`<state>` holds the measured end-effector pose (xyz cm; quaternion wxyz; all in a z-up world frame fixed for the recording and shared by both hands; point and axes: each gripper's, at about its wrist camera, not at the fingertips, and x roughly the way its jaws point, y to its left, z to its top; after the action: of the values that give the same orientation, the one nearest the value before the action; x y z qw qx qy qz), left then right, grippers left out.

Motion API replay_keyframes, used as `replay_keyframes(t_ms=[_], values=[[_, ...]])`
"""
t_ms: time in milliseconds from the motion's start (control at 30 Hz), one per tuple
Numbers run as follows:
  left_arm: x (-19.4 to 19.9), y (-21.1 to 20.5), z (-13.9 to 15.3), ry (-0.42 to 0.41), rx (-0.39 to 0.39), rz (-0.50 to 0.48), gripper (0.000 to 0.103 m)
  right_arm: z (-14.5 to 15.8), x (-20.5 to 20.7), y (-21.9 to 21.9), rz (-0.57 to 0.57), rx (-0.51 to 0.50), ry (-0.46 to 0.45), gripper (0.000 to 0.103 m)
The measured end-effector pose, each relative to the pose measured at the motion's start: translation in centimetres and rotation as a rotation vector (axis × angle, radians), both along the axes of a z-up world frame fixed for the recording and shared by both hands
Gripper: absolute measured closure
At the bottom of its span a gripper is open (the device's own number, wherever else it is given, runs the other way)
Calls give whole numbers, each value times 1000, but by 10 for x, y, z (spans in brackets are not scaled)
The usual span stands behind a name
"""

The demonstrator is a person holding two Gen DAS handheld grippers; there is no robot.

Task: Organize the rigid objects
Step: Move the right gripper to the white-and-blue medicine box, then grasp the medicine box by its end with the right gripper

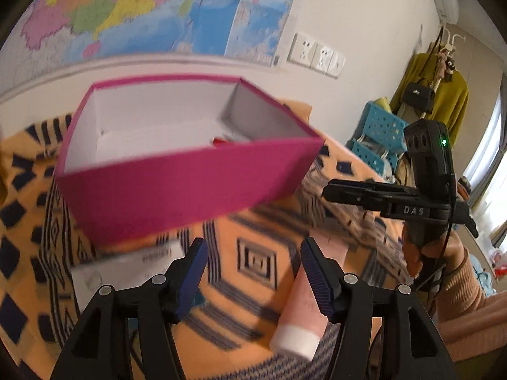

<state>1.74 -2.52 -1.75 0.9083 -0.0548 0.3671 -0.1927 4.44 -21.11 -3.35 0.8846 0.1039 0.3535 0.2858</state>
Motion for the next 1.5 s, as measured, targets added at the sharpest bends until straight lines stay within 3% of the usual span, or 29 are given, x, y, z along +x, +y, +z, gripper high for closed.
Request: replay_keyframes(t_ms=[167, 467, 733, 1500], values=[[-11, 17, -16, 39, -8, 77, 41, -10, -6, 11, 42, 10, 38, 49], [-21, 65, -19, 42, -1, 256, 41, -9, -9, 66, 193, 22, 37, 49], [-20, 99, -24, 48, -4, 358, 41, -15, -9, 108, 287, 4, 51, 50], [-16, 105, -47, 113, -45, 339, 41, -19, 6, 151, 355, -46, 74, 50]])
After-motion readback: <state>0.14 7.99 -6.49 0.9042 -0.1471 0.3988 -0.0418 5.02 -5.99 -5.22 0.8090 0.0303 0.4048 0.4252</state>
